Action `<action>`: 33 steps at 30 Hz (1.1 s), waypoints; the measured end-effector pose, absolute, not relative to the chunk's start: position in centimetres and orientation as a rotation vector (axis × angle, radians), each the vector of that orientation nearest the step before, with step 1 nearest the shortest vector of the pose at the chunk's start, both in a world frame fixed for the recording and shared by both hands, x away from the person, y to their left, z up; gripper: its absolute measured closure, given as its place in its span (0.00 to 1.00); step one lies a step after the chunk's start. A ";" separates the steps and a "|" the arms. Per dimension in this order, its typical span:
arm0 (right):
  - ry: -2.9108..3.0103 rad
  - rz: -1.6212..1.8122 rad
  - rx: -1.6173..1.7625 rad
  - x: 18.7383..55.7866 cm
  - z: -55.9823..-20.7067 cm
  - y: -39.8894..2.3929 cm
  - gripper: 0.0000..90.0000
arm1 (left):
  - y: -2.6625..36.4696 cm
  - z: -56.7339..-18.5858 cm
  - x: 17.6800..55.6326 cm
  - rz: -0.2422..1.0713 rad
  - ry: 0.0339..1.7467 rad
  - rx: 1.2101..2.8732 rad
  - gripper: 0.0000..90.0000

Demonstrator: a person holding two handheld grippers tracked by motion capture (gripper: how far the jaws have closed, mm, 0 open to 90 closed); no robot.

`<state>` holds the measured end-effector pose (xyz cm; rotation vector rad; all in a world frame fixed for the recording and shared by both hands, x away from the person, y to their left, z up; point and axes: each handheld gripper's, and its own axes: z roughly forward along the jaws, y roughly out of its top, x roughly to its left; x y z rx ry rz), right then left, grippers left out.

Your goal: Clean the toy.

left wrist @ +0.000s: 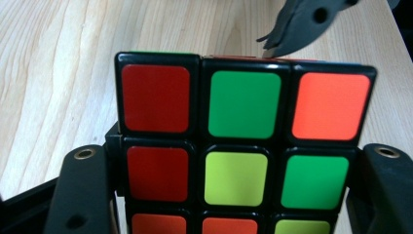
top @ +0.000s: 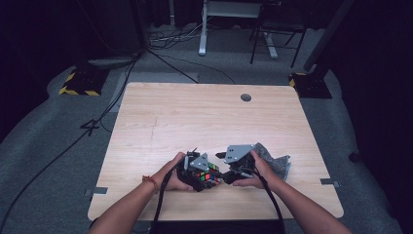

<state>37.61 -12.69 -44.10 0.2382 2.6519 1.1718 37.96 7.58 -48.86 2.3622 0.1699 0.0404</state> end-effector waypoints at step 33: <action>2.625 1.200 0.413 37.8 -44.0 -17.2 0.34 | 11.0 -49.6 38.1 0.093 0.267 2.427 0.24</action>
